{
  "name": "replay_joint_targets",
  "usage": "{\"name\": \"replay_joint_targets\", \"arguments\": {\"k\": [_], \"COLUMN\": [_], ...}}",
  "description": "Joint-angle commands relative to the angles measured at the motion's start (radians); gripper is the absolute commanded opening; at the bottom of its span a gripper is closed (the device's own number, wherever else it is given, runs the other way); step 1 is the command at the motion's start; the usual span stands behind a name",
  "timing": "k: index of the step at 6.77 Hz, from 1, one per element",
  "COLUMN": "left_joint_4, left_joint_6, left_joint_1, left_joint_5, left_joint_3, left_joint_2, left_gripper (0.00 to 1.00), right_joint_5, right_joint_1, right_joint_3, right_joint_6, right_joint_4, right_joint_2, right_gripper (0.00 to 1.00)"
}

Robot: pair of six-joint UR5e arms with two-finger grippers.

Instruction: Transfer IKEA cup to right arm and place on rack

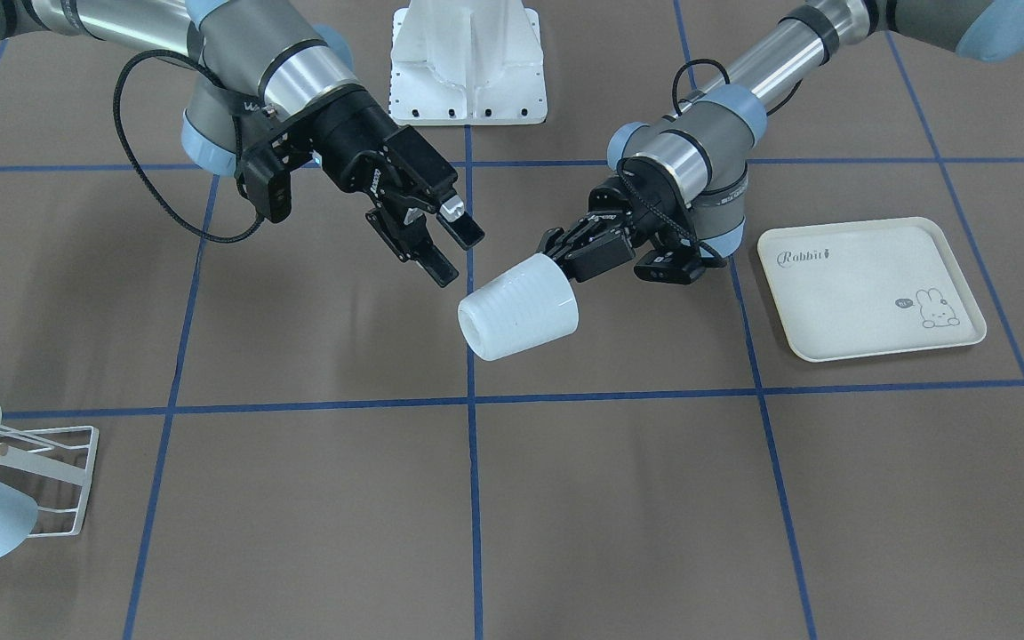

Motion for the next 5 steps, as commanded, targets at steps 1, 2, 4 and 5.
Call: {"name": "replay_joint_targets", "arguments": {"k": [1, 2, 4, 5], "left_joint_4": [-0.052, -0.053, -0.050, -0.050], "left_joint_6": [0.001, 0.003, 0.004, 0.006], "left_joint_1": [0.004, 0.021, 0.047, 0.056], "left_joint_5": [0.000, 0.000, 0.001, 0.001], "left_joint_3": [-0.002, -0.002, -0.002, -0.002], "left_joint_2": [-0.001, -0.001, -0.011, -0.018], "left_gripper": [0.00, 0.00, 0.00, 0.00], "right_joint_5": [-0.006, -0.006, -0.006, -0.006], "right_joint_1": [0.003, 0.003, 0.003, 0.003], "right_joint_3": [-0.007, -0.008, -0.008, -0.008], "right_joint_6": [-0.001, -0.001, 0.001, -0.001], "right_joint_4": [0.000, 0.000, 0.000, 0.000], "right_joint_2": [0.000, 0.000, 0.000, 0.000], "right_gripper": [1.00, 1.00, 1.00, 1.00]}}
